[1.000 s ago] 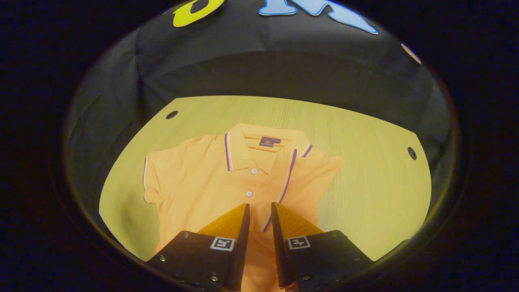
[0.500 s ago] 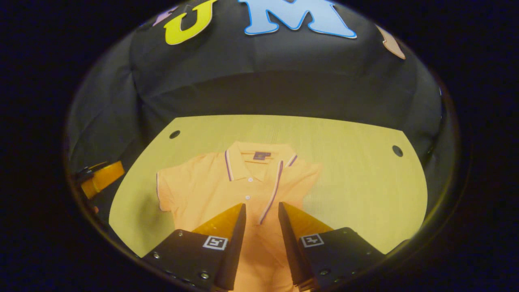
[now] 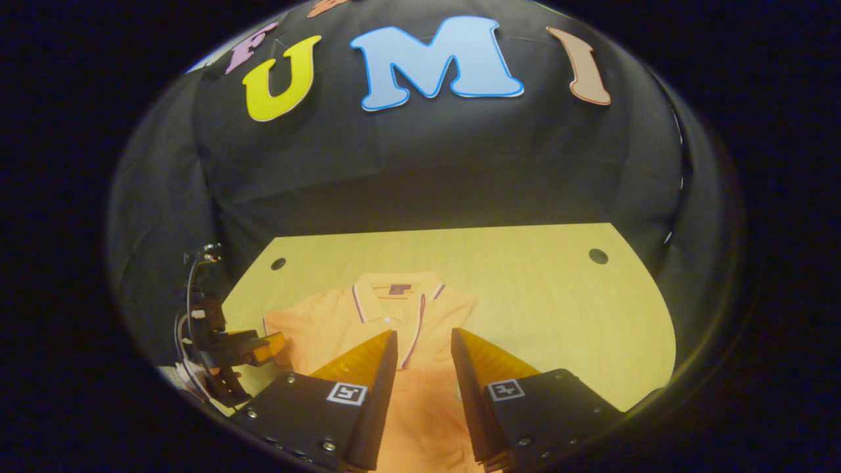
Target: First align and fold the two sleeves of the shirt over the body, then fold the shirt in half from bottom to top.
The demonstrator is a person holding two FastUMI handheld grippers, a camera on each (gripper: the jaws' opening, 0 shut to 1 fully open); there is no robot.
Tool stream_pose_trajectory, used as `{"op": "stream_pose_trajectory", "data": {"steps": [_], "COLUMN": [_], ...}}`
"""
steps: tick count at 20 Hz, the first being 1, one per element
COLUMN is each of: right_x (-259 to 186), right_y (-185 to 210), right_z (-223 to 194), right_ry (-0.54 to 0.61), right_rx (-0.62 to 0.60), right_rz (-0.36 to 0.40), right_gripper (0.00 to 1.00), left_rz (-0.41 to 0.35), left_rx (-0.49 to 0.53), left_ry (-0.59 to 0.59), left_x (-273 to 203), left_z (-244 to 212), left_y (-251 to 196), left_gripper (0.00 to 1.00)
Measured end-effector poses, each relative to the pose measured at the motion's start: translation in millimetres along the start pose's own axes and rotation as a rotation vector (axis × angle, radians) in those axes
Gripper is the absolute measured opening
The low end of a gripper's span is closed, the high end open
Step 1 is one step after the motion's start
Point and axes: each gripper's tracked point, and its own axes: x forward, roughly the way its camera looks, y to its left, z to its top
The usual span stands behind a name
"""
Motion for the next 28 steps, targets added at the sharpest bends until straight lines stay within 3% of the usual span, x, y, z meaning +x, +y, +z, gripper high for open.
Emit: {"op": "stream_pose_trajectory", "data": {"steps": [8, 9, 10, 11, 13, 14, 15, 16, 17, 22, 28], "right_x": [-15.1, -14.5, -15.2, -15.4, -14.0, -13.7, -14.6, -16.2, -17.7, -24.9, -29.5], "right_y": [-14.2, -14.5, -14.4, -13.4, -13.9, -14.0, -15.6, -17.1, -18.8, -25.8, -34.9], "right_z": [9.3, 8.5, 9.2, 9.4, 8.9, 7.7, 5.8, 4.8, 3.0, -2.1, -7.5], "right_ry": [-0.024, -0.024, -0.022, -0.021, -0.024, -0.025, -0.022, -0.019, -0.016, -0.002, -0.003], "right_rx": [0.045, 0.044, 0.043, 0.042, 0.036, 0.034, 0.032, 0.032, 0.035, 0.083, 0.107], "right_rz": [-0.034, -0.036, -0.035, -0.033, -0.036, -0.039, -0.041, -0.043, -0.045, -0.045, -0.057], "right_gripper": [0.52, 0.52, 0.52, 0.52, 0.52, 0.52, 0.52, 0.46, 0.52, 0.52, 0.52], "left_rz": [0.001, -0.009, -0.012, -0.011, 0.001, 0.004, 0.003, 0.006, 0.011, 0.024, -0.005], "left_rx": [0.009, 0.016, 0.023, 0.027, 0.015, 0.017, 0.018, 0.024, 0.030, 0.097, 0.208], "left_ry": [0.019, 0.019, 0.023, 0.022, 0.023, 0.021, 0.023, 0.031, 0.038, 0.047, -0.030], "left_x": [12.3, 12.7, 13.5, 14.7, 14.8, 15.0, 15.3, 14.7, 14.0, 14.7, 1.9], "left_z": [-7.5, -7.2, -7.6, -6.1, -6.4, -5.4, -5.5, -7.0, -7.7, -3.1, 35.9], "left_y": [-4.9, -9.7, -14.0, -17.2, -20.8, -21.6, -22.1, -22.0, -23.0, -23.6, -53.4], "left_gripper": [0.97, 0.80, 0.72, 0.51, 0.22, 0.16, 0.17, 0.07, 0.07, 0.07, 0.07]}}
